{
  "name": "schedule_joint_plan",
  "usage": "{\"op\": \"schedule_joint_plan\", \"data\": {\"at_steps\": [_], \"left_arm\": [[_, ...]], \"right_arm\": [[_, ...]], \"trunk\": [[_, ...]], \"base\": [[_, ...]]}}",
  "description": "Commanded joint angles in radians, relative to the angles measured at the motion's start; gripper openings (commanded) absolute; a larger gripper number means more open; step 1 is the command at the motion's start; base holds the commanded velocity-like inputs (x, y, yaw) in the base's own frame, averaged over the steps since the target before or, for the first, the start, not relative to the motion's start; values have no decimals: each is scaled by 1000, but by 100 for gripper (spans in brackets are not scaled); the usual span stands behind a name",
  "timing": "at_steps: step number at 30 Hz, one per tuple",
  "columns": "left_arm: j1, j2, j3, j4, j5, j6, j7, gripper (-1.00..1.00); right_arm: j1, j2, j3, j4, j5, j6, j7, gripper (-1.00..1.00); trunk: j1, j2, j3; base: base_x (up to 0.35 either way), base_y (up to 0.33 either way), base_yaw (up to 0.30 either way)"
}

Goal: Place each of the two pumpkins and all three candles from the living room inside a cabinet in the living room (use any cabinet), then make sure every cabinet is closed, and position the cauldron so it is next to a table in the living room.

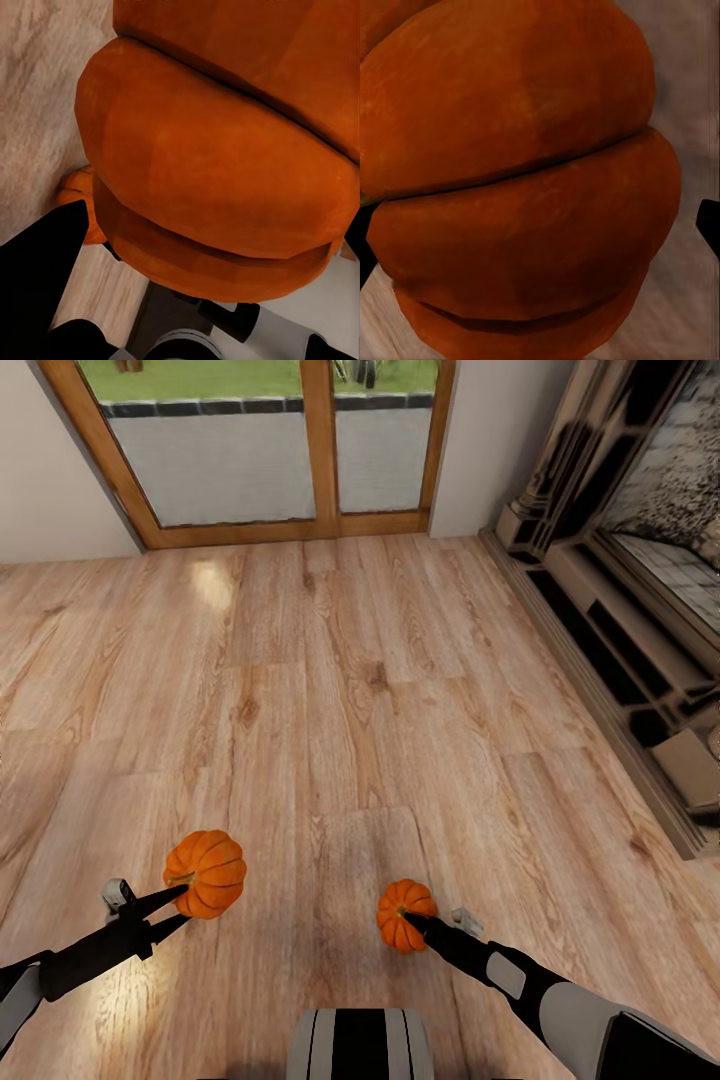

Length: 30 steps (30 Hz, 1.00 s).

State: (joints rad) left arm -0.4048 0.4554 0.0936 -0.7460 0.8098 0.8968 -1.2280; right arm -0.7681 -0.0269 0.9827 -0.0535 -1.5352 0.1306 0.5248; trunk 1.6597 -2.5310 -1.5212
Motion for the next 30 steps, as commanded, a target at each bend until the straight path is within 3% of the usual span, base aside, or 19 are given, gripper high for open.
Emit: {"op": "schedule_joint_plan", "data": {"at_steps": [1,30], "left_arm": [[0,0,0,0,2,6,1,-100],[0,2,1,0,2,6,1,-100]], "right_arm": [[0,-1,4,3,-9,4,-20,100],[0,0,6,2,-8,6,-20,100]], "trunk": [[0,0,3],[-1,0,7]], "base": [[0,0,0],[0,0,0]]}}
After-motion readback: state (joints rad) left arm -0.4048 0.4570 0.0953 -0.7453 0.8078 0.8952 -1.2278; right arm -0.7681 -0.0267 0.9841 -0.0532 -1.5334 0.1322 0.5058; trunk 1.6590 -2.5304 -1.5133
